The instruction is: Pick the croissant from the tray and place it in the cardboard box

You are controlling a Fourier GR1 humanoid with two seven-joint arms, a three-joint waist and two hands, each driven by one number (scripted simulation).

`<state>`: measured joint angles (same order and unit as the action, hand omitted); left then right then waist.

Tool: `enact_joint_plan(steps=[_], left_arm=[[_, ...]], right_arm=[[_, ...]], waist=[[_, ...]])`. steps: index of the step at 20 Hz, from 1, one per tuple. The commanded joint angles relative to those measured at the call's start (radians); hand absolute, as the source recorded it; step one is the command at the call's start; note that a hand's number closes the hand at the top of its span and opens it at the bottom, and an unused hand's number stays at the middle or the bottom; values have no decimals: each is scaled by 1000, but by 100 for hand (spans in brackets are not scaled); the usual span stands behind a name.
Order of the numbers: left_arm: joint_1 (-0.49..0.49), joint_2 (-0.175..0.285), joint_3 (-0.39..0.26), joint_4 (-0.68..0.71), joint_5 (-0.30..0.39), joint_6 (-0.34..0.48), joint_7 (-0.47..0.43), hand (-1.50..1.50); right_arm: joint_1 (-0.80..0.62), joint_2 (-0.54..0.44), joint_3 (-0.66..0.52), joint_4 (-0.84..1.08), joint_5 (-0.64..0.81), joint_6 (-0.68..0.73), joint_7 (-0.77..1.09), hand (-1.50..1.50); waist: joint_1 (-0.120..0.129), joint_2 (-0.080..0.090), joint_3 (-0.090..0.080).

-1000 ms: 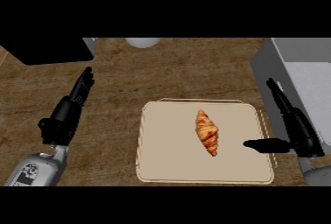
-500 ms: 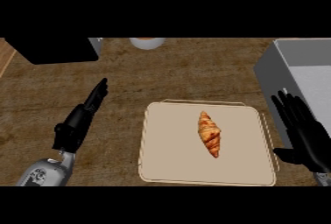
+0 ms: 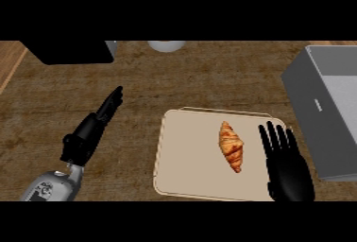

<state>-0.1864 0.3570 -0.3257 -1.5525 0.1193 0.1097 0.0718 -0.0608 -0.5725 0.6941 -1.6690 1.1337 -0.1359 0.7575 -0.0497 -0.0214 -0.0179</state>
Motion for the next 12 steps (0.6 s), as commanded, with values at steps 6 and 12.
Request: enact_joint_plan(steps=[6, 12], left_arm=[[-22, -46, -29, 24, -19, -16, -9, 0], [-37, -32, 0, 1, -16, -52, 8, 0]], right_arm=[[-123, 449, 169, -52, 233, 445, 488, -150], [-172, 567, 131, 100, 258, 457, 514, -150]], waist=[[51, 20, 16], [58, 21, 17]])
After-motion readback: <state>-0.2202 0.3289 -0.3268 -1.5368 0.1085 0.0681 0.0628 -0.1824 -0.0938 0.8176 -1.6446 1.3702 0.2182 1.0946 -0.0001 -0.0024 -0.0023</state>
